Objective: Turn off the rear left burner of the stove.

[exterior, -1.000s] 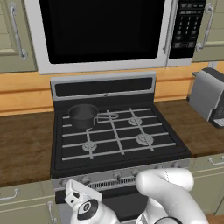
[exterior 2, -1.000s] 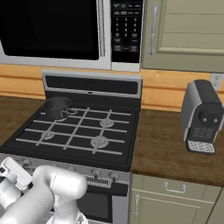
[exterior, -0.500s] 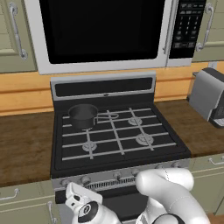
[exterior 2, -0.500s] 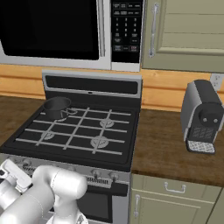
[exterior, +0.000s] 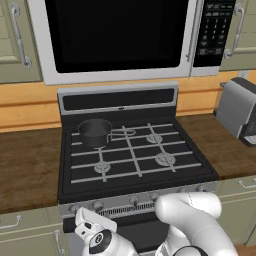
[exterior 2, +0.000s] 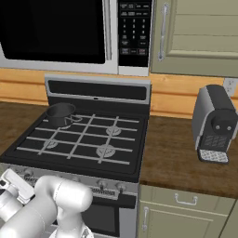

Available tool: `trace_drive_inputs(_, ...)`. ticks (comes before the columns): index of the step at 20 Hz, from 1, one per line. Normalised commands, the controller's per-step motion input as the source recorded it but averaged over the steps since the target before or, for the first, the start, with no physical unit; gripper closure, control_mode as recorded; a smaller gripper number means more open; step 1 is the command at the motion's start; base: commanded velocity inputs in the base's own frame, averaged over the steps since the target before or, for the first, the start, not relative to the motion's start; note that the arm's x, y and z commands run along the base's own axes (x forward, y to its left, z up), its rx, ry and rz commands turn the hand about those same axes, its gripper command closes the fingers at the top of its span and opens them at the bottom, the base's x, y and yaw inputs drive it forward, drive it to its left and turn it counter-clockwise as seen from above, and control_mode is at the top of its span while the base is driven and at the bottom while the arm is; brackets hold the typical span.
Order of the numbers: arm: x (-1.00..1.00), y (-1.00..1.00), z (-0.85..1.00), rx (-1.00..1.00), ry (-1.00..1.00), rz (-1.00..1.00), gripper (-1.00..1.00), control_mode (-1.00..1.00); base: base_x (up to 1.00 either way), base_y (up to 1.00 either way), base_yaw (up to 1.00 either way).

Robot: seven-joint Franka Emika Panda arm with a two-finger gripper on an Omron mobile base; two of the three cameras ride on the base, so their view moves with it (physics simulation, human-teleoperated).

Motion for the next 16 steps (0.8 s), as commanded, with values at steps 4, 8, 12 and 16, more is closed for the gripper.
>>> trace_drive_inputs(4, 0.11, 0.0, 0.03, 0.02, 0.0, 0.0, -1.0, -1.0, 0.0, 0.0, 0.0)
trace_drive_inputs(8, 0.0, 0.0, 0.0, 0.0, 0.0, 0.0, 1.0, -1.0, 0.0, 0.0, 0.0)
trace_drive_inputs(12, 0.0, 0.0, 0.08, 0.0, 0.0, 0.0, 1.0, -1.0, 0.0, 0.0, 0.0)
trace_drive_inputs(16, 0.0, 0.0, 0.22, 0.02, 0.0, 0.0, 1.0, -1.0, 0.0, 0.0, 0.0)
